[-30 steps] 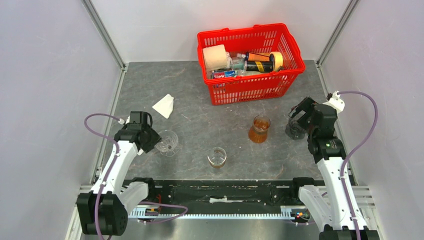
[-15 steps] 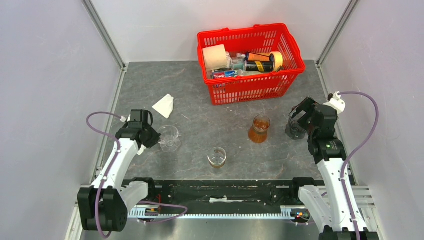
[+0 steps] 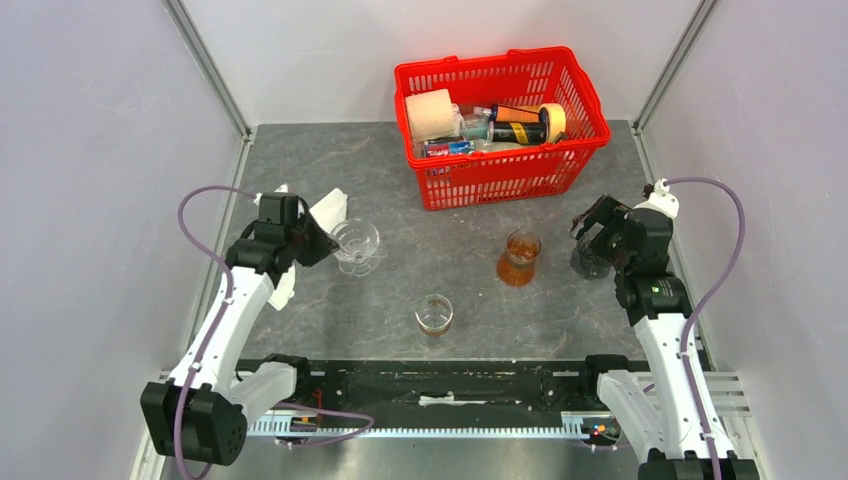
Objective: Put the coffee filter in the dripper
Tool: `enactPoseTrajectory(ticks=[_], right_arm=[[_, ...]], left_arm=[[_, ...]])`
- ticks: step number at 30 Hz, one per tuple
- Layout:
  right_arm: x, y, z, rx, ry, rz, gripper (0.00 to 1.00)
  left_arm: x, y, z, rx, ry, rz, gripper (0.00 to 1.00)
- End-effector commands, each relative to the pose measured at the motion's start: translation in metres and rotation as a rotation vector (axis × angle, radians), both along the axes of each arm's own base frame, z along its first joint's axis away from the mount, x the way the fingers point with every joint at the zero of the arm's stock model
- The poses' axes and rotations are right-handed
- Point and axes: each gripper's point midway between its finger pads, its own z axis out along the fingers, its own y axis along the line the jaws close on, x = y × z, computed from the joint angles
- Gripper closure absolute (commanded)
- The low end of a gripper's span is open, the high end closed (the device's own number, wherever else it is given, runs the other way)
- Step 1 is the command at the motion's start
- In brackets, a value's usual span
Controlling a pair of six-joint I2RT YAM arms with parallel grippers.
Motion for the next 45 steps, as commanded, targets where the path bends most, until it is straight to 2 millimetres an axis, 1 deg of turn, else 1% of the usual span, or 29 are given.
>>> enactPoseTrajectory(ticks=[1,3,5,7,10,12,14,18,23,26,29,34,38,42,45], right_arm=[[0.006,0.008,0.013,-0.009,-0.041,0.068,0.01],[0.006,0.009,0.013,-0.007,-0.04,0.071,0.01],[0.006,0.01,0.013,-0.008,-0.041,0.077,0.01],[0.006,0.011,0.013,-0.008,-0.041,0.081,0.01],[0.006,0.01,0.012,-0.007,-0.039,0.079,0.01],[0.006,0.011,0.011,-0.007,-0.036,0.081,0.01],[0.006,0.011,0.01,-0.006,-0.033,0.081,0.01],[0.007,0.011,0.01,-0.006,-0.031,0.081,0.01],[0.007,0.011,0.008,-0.005,-0.023,0.08,0.01],[0.007,0.01,0.008,-0.006,-0.022,0.079,0.01],[0.007,0.011,0.008,-0.005,-0.023,0.08,0.01],[0.008,0.011,0.006,-0.005,-0.017,0.081,0.01],[0.008,0.01,0.005,-0.006,-0.013,0.08,0.01],[0.008,0.009,0.004,-0.008,-0.009,0.073,0.01],[0.008,0.009,0.004,-0.008,-0.01,0.074,0.01]], left_arm=[[0.008,-0.057,0.062,-0.122,-0.193,-0.297,0.98],[-0.001,-0.076,0.082,-0.124,-0.238,-0.392,0.98],[-0.014,-0.097,0.094,-0.133,-0.258,-0.49,0.98],[-0.033,-0.123,0.1,-0.162,-0.257,-0.616,0.98],[-0.057,-0.151,0.106,-0.211,-0.232,-0.747,0.98],[-0.067,-0.162,0.11,-0.241,-0.22,-0.79,0.98],[-0.074,-0.168,0.112,-0.249,-0.21,-0.818,0.98],[-0.086,-0.173,0.107,-0.234,-0.167,-0.844,0.98],[-0.108,-0.184,0.099,-0.261,-0.104,-0.931,0.98],[-0.116,-0.184,0.096,-0.253,-0.093,-0.938,0.98],[-0.115,-0.175,0.084,-0.193,-0.06,-0.909,0.98],[-0.109,-0.177,0.067,-0.16,-0.029,-0.888,0.98],[-0.107,-0.187,0.064,-0.182,-0.039,-0.911,0.98],[-0.105,-0.185,0.057,-0.152,-0.025,-0.913,0.98],[-0.103,-0.179,0.054,-0.119,-0.026,-0.895,0.98]])
